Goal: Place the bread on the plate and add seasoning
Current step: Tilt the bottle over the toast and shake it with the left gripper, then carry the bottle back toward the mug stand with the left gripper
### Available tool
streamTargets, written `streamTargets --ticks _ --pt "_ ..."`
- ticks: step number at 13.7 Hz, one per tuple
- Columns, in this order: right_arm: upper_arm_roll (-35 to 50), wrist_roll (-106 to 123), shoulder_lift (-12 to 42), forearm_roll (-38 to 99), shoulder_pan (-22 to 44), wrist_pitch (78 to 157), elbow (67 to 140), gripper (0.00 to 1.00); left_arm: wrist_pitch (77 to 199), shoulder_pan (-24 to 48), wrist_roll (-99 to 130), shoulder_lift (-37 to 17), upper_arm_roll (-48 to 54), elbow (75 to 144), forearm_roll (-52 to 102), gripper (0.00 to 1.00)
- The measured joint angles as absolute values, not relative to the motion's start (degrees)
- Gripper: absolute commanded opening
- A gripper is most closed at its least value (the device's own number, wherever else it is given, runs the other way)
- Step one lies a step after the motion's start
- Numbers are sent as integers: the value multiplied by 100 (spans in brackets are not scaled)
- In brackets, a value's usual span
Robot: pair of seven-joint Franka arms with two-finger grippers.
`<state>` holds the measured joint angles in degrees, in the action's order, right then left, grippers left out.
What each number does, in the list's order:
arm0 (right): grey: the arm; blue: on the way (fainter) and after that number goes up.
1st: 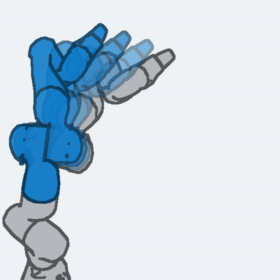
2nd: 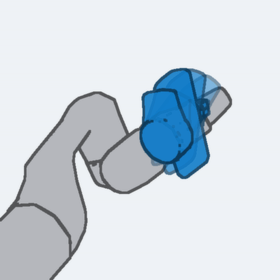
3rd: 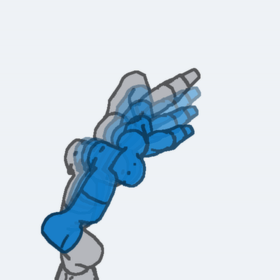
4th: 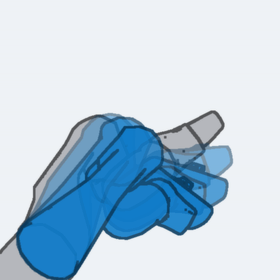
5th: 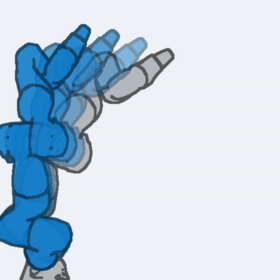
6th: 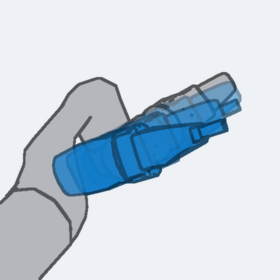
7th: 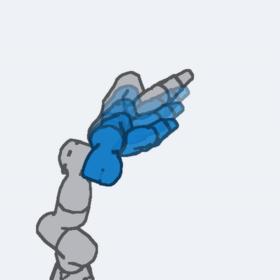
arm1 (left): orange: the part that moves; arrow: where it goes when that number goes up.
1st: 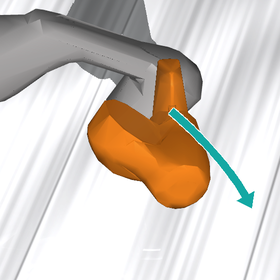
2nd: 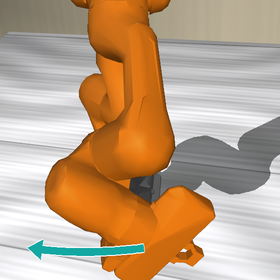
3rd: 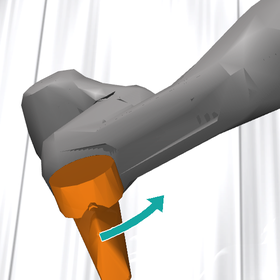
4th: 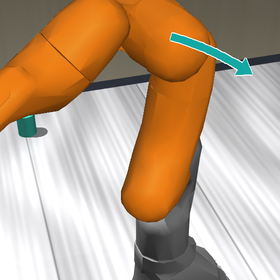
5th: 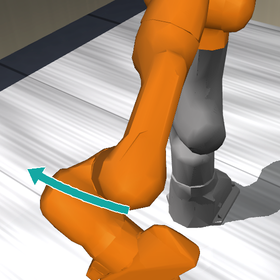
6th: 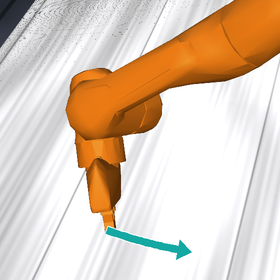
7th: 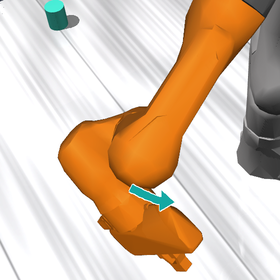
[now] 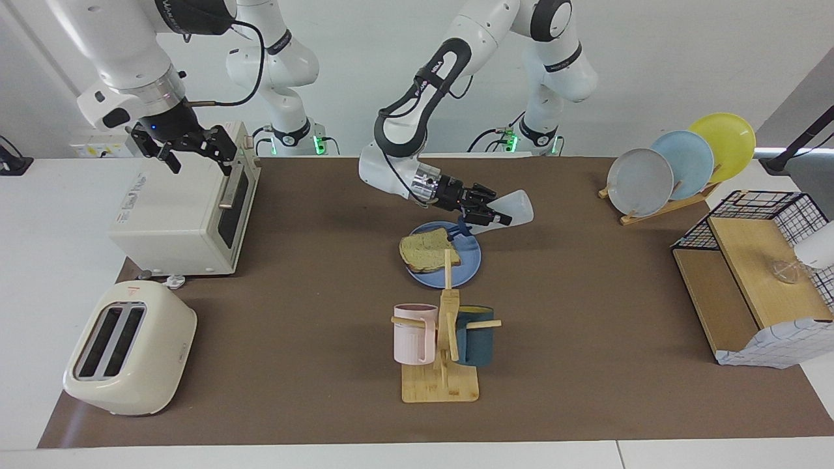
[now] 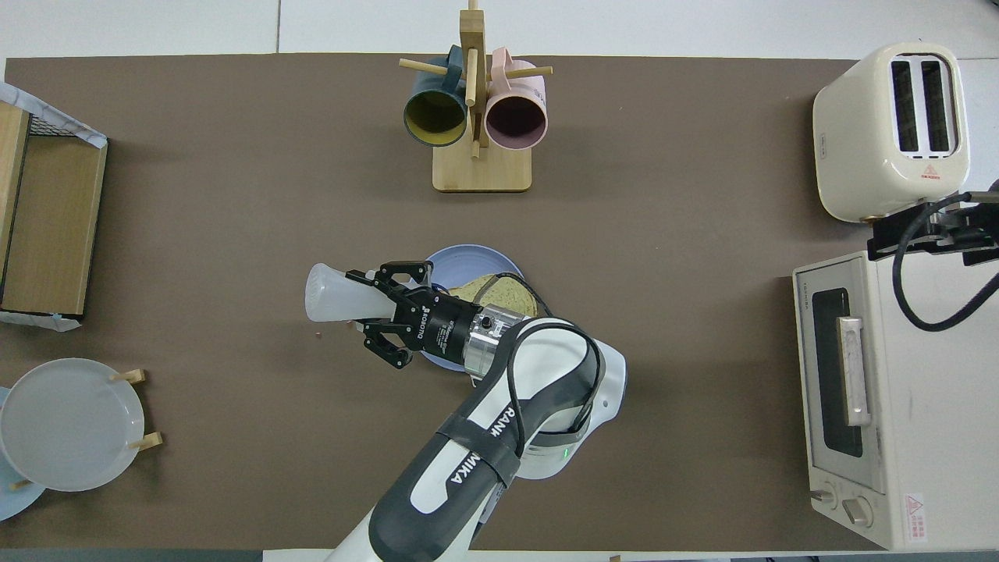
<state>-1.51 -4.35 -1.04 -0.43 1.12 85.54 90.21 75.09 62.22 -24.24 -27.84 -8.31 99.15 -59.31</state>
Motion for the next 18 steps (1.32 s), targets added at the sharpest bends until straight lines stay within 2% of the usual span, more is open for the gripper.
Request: streamTargets --ticks 7,12,18 --pt "-151 -435 -104 -43 112 8554 9022 100 8537 5461 -1723 -2122 -850 9782 -4999 0" --pt "-151 -435 -104 -43 112 8554 9022 100 9482 4558 -1477 -1350 -869 9775 -3997 0" --pt "-151 -435 -104 -43 112 8554 9023 100 10855 3732 -89 -1259 -867 9913 -2751 0"
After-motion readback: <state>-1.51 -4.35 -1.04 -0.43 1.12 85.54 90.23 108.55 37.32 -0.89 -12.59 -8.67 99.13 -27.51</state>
